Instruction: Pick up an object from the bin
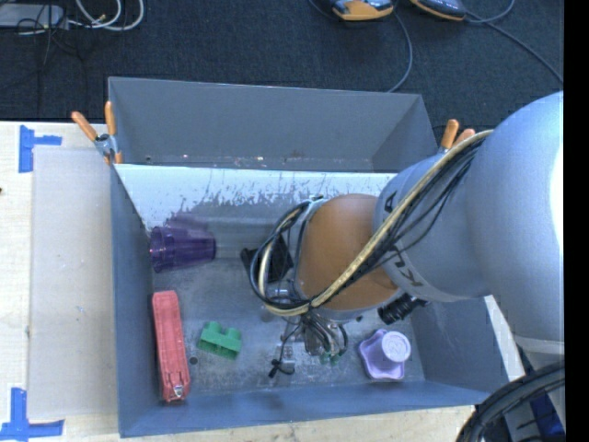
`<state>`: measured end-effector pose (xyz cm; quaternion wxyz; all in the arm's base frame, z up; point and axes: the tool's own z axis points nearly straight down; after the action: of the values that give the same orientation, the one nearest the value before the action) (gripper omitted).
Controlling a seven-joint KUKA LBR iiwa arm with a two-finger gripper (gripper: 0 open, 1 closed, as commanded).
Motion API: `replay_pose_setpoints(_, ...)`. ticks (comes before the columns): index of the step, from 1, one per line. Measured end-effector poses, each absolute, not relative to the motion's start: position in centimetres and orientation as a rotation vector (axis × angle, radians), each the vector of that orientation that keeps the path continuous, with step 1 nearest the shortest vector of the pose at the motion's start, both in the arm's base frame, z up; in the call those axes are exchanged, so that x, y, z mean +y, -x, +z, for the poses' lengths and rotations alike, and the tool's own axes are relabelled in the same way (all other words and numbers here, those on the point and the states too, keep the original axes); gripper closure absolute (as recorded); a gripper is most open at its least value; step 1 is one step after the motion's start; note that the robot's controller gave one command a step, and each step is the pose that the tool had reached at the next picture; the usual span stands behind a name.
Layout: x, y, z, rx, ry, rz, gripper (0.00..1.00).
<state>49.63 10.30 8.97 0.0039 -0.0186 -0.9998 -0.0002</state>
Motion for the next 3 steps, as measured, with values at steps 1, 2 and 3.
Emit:
replay_pose_setpoints(1, 9.7, -49.1, 7.7, -3.132, 0.034, 0.000, 0.00)
replay_pose_setpoints(2, 9.4, -48.3, 7.2, -3.139, 0.040, -0.003, 0.00)
replay_pose_setpoints(3, 8.5, -48.0, 7.2, -3.143, -0.113, -0.006, 0.00)
